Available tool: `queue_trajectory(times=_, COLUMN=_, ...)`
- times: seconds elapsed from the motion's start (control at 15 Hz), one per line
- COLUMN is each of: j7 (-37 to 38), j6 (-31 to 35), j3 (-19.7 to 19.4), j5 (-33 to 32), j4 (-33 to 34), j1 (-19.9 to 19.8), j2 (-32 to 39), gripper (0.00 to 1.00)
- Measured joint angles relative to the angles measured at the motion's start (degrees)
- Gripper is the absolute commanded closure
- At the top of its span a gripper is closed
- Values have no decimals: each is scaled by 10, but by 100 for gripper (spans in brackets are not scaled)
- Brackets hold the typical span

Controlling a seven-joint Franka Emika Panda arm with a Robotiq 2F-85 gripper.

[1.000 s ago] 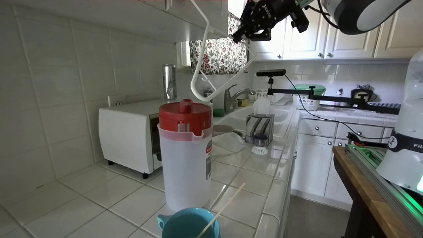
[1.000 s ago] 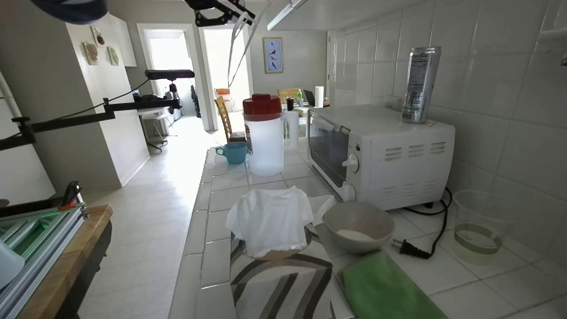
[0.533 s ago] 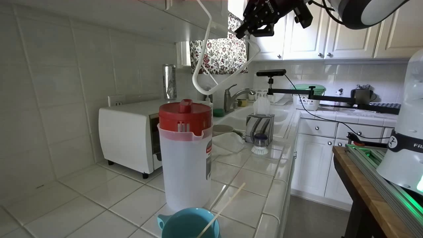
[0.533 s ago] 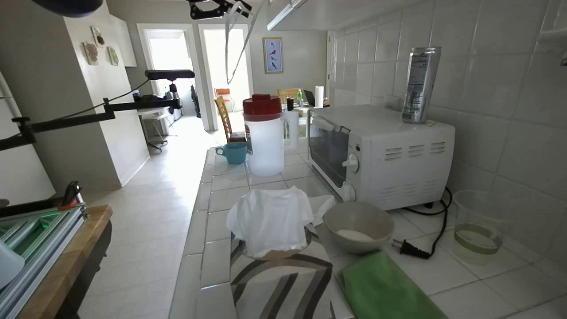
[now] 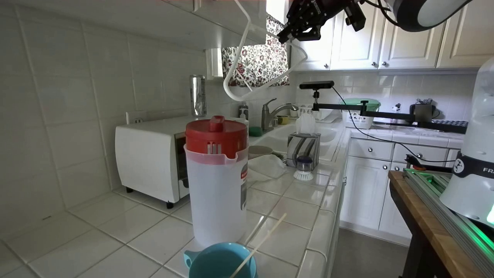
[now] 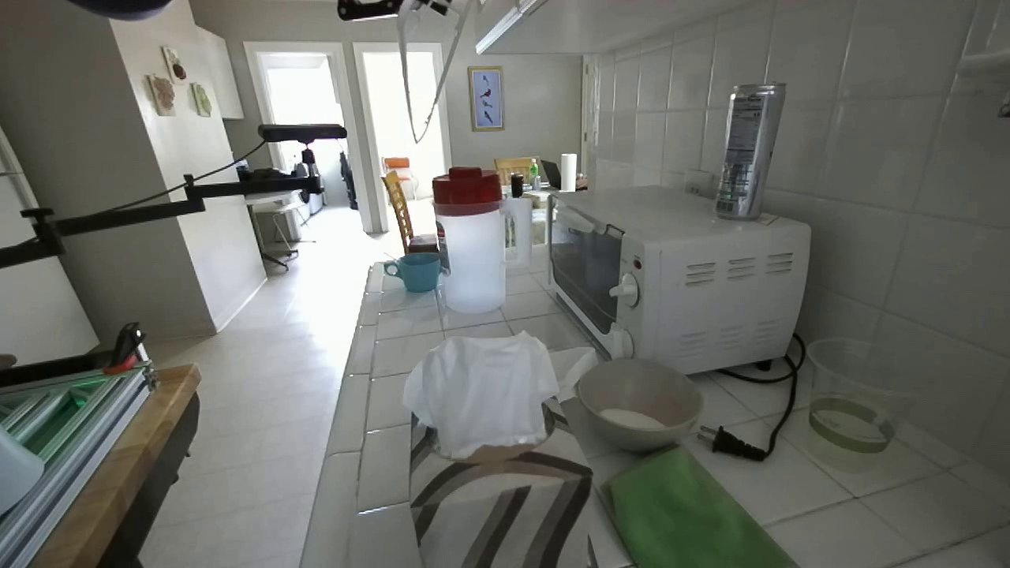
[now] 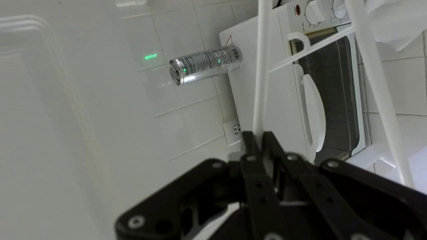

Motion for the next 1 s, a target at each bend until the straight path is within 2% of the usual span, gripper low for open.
queue_trajectory(times=0.53, j7=0, j6=47, j3=21, j5=0, j4=0, j1=-44, j2=21, gripper=98)
queue_trajectory(times=1.0, j7=0, j6=78, j3=51, j5=0, j4=6, j1=-62, j2=35, gripper=98)
